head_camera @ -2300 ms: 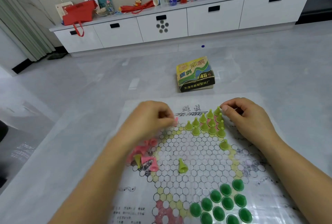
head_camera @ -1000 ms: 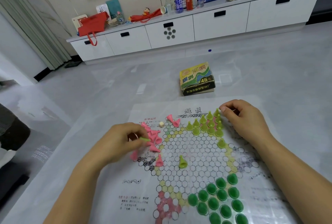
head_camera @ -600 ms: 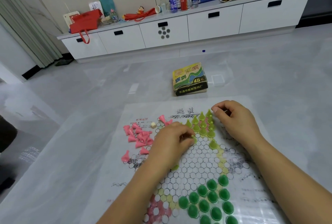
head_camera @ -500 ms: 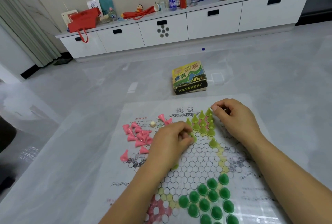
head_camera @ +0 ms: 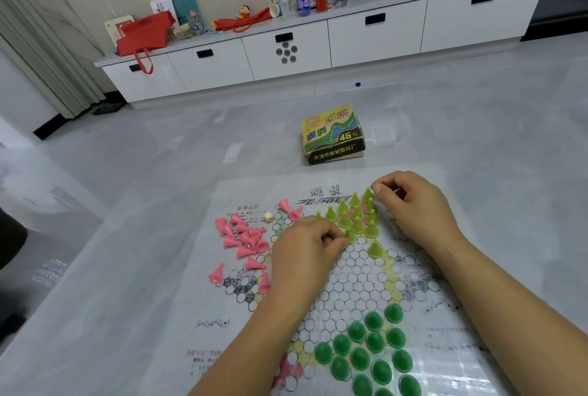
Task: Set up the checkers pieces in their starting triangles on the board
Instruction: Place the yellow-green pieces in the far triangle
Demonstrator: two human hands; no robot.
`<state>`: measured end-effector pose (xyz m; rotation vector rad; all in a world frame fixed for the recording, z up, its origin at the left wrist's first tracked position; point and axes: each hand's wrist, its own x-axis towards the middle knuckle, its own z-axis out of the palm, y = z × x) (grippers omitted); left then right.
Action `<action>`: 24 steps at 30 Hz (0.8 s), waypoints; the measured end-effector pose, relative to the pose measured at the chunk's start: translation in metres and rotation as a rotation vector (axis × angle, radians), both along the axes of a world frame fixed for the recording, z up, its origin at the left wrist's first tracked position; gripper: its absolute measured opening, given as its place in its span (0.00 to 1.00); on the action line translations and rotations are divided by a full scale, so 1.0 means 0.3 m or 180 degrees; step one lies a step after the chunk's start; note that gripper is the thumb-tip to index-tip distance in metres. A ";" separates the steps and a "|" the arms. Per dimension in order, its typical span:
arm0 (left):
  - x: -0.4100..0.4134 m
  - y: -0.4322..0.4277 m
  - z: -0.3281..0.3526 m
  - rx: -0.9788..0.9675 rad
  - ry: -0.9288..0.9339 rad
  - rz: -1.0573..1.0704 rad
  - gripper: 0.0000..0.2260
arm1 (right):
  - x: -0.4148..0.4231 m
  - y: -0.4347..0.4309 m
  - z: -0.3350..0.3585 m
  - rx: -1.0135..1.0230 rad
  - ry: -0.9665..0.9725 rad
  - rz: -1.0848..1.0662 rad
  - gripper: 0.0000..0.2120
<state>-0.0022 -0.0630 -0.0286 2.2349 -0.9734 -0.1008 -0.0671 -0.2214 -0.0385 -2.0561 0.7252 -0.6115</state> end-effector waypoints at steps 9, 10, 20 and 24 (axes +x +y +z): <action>-0.014 0.000 0.007 -0.0058 -0.0074 0.0136 0.05 | 0.002 0.003 0.003 -0.0015 0.0017 0.0012 0.05; -0.019 -0.004 0.009 -0.0072 -0.0144 0.0145 0.07 | 0.002 0.003 0.003 -0.0019 0.0022 0.0009 0.05; -0.021 -0.022 -0.011 0.0019 -0.0726 0.0212 0.06 | 0.001 0.002 0.004 -0.0041 0.0044 0.0009 0.05; -0.019 -0.008 -0.010 -0.0128 -0.0799 0.0189 0.06 | 0.000 0.001 0.003 -0.0018 0.0033 0.0004 0.05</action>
